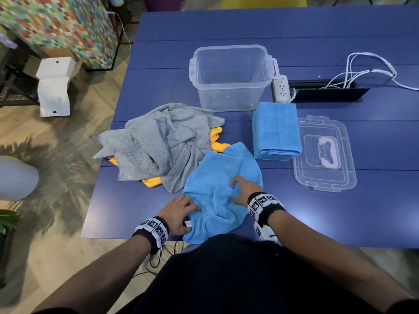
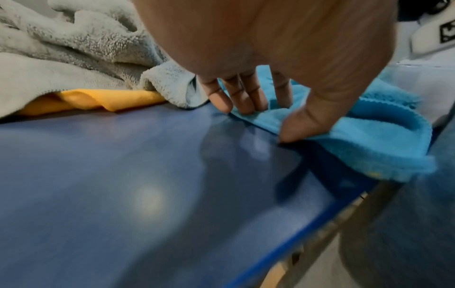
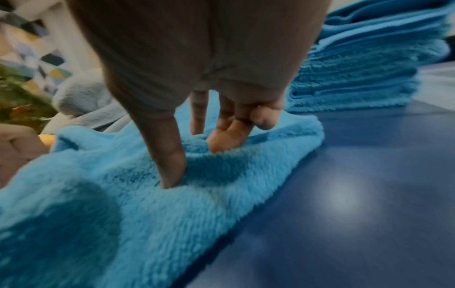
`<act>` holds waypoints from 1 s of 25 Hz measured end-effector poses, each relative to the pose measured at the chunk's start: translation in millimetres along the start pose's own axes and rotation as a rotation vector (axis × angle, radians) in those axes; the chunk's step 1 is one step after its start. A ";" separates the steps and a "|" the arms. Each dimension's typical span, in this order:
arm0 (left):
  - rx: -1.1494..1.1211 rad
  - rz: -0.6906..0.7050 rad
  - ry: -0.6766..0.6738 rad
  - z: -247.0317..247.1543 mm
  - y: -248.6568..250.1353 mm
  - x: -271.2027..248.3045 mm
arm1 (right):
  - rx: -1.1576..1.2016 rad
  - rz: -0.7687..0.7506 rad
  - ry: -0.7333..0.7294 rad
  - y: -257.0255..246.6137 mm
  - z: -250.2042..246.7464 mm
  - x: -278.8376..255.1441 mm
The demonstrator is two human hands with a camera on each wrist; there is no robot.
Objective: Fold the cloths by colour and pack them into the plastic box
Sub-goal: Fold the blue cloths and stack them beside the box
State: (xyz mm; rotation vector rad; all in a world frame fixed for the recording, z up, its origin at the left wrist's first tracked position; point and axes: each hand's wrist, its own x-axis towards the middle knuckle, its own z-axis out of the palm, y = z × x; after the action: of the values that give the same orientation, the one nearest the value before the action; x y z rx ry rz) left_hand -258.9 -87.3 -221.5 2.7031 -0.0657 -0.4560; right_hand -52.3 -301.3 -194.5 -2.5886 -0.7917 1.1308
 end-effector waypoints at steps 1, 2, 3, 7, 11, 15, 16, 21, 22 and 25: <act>-0.004 0.007 0.021 1.0 -1.7 1.5 | 0.058 0.032 0.012 10.0 1.3 -3.0; -0.022 0.011 0.059 1.3 -2.9 3.2 | 0.104 0.072 0.019 20.8 -0.4 -7.6; -0.069 -0.007 0.108 3.0 -4.4 5.2 | 0.160 0.119 0.029 34.1 -2.8 -11.0; -0.330 -0.370 0.001 -10.9 -3.8 21.1 | 0.218 0.360 -0.089 80.5 -23.1 -32.7; -0.200 -0.420 -0.188 -24.8 -0.2 33.8 | 0.109 0.532 -0.295 102.8 -32.6 -39.3; -0.297 -0.191 0.200 -39.1 26.9 52.4 | 0.270 0.387 0.034 95.0 -41.5 -45.0; -0.357 -0.172 0.244 -41.8 32.8 61.9 | 0.371 0.351 0.171 94.2 -41.0 -46.8; -0.321 -0.419 0.070 -31.9 24.1 81.9 | 0.335 0.536 0.126 118.5 -26.9 -47.4; -0.263 -0.458 -0.019 -27.7 22.5 77.4 | 0.254 0.560 0.059 121.0 -26.3 -49.9; -0.247 -0.532 -0.164 -21.9 22.9 62.5 | 0.171 0.569 -0.055 119.9 -27.6 -53.2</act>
State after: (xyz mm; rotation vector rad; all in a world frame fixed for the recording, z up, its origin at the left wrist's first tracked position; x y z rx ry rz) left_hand -192.2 -107.0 -212.6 2.4101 0.6339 -0.7802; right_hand -15.2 -430.0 -189.2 -2.7113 0.0573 1.3391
